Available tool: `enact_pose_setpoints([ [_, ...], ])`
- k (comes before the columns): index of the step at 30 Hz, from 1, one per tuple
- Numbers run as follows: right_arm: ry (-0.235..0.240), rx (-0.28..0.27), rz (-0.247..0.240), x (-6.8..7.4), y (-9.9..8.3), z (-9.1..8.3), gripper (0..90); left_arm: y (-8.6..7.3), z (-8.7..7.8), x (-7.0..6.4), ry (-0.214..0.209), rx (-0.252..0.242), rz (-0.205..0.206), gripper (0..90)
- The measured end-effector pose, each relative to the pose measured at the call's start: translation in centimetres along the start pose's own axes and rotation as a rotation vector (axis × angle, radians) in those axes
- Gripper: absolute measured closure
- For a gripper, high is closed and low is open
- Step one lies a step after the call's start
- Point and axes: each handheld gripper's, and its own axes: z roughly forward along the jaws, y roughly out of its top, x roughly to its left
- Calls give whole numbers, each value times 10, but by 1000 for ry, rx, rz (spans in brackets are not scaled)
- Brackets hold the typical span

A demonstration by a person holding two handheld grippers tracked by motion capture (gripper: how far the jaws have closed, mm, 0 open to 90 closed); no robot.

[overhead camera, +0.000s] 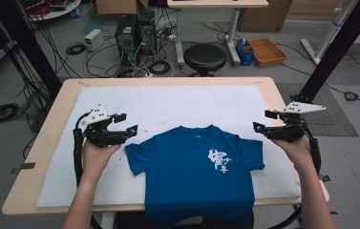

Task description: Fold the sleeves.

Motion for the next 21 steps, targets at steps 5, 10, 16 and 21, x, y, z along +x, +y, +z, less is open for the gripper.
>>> enact_pose_setpoints([
  [5, 2, 0, -1, 0, 0, 0, 222, 0, 1, 0, -4, 8, 0, 315],
  [10, -2, 8, -2, 0, 0, 1, 222, -3, 2, 2, -5, 27, -7, 315],
  [16, -9, 8, -4, -1, 2, 2, 222, -8, -3, 7, -11, 28, -28, 315],
  [21, -17, 1, -13, 0, 4, 2, 224, -14, -6, 12, -13, 47, -34, 315],
])
